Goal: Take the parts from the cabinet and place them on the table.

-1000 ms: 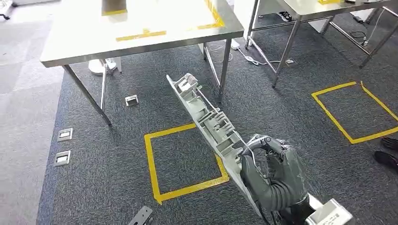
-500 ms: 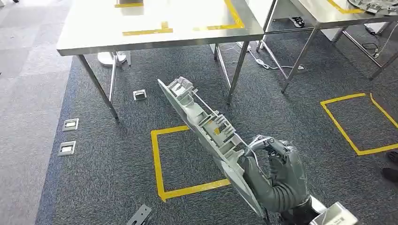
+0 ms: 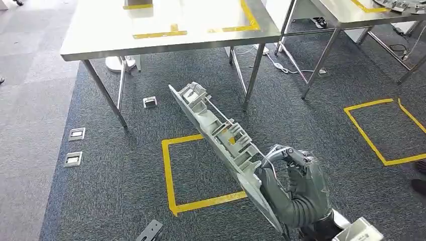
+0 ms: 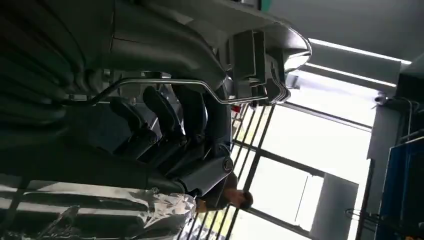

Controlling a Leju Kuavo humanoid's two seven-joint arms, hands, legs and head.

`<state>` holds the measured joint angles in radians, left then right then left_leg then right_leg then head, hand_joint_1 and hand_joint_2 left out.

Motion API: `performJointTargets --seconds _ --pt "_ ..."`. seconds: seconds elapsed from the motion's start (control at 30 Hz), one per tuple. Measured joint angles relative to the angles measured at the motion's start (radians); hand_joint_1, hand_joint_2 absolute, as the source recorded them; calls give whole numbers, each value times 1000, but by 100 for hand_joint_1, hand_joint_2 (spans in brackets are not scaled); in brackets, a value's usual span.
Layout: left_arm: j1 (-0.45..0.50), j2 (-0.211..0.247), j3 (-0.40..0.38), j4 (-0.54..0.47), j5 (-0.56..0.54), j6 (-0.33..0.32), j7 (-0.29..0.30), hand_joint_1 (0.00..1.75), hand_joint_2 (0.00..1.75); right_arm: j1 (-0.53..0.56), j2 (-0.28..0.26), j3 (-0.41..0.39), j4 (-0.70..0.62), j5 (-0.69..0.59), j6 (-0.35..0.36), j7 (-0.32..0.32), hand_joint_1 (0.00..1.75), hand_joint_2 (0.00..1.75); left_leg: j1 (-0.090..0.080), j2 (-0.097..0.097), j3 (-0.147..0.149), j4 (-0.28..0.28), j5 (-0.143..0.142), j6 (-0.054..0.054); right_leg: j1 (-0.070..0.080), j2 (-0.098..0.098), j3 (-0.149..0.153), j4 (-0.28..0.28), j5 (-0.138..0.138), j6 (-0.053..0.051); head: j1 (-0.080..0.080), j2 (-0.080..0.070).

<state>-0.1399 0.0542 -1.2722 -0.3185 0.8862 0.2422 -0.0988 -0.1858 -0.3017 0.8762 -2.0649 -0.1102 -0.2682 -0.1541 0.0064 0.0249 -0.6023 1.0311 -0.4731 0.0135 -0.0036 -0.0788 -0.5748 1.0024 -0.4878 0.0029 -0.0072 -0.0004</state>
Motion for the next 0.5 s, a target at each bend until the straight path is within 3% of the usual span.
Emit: performJointTargets --seconds 0.5 --pt "0 0 0 0 4 1 5 0 175 -1 0 0 0 -6 2 -4 175 175 1 0 0 0 1 -1 1 0 0 2 -1 -1 0 0"
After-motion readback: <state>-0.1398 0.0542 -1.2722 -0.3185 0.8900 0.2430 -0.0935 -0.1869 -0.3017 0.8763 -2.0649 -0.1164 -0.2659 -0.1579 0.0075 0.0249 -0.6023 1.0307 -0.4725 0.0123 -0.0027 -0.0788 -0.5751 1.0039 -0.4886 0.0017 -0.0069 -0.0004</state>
